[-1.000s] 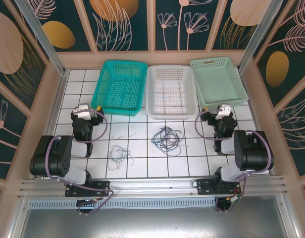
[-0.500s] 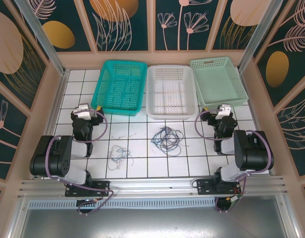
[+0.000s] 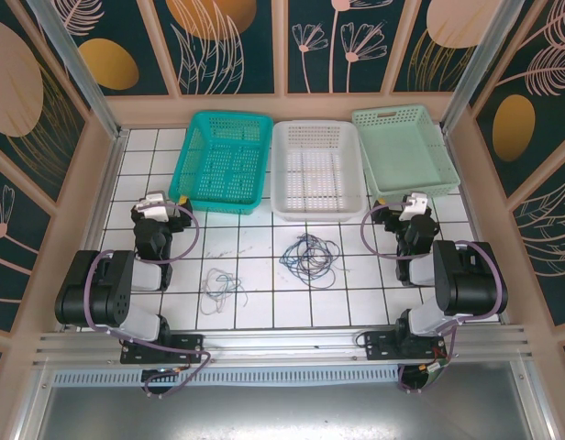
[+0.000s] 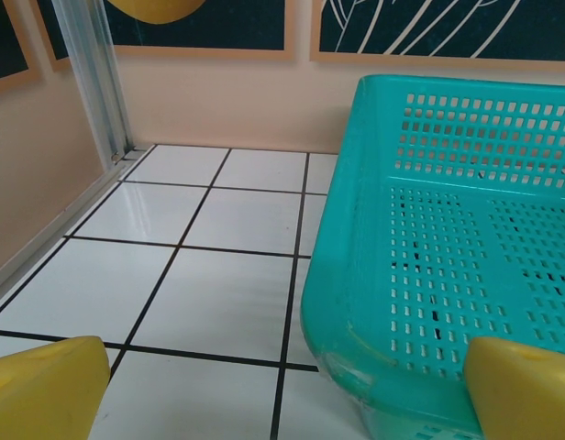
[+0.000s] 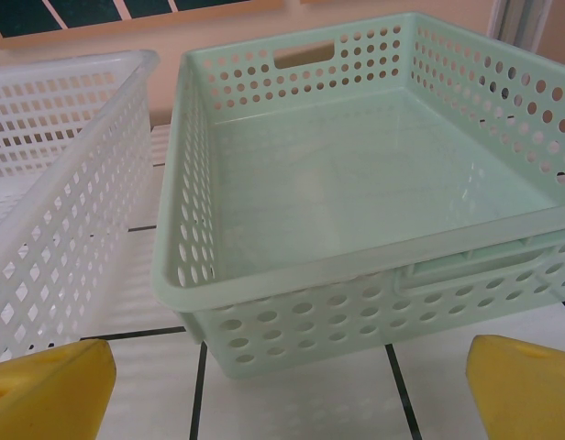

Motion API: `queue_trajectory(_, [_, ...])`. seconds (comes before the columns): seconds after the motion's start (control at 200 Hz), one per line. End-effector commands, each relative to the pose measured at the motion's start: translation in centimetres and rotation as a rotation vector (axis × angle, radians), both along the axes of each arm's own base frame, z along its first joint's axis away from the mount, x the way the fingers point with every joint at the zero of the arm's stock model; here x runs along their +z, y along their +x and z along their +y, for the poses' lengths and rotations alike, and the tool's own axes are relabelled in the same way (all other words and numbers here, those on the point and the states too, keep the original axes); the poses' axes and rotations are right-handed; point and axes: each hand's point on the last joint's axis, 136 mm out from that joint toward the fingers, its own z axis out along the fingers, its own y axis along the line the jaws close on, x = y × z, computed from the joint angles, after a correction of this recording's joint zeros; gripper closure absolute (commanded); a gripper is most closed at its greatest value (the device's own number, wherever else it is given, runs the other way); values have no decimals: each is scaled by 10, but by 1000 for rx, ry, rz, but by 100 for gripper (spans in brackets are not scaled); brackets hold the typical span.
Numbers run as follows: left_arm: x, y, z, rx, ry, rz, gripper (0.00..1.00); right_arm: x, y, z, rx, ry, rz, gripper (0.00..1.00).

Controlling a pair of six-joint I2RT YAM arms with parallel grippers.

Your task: Untangle the cables

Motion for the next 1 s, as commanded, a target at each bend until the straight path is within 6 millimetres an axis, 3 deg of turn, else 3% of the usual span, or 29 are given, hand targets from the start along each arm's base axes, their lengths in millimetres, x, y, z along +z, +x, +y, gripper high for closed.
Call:
queue_trajectory(0.0, [20,7,10,57,-21,-39,1,22,10,-8,-40,23,-55,2])
queue_trajectory(0.09, [34,6,16,102,-64,4,1,33,15,-15,-76,52,0,3])
queue_trajectory(0.275, [63,-15,29,199,-194,-7,1,68,7,4,8,162,-24,9])
queue_trajectory(0.43, [75,-25,12,116,-307,-7,1,74,7,36,116,289,118,20])
queue_trajectory(0.54, [81,-32,-20,-26,-366,31,1,73,-8,79,229,300,202,24])
queue_trajectory(0.711, [74,-52,-92,-272,-369,117,1,52,-45,138,369,301,326,27])
queue_trajectory(0.846, [63,-72,-151,-456,-326,195,3,28,-69,159,396,339,422,30])
queue_trajectory(0.991, [48,-89,-215,-644,-261,276,6,22,-87,172,408,367,457,30])
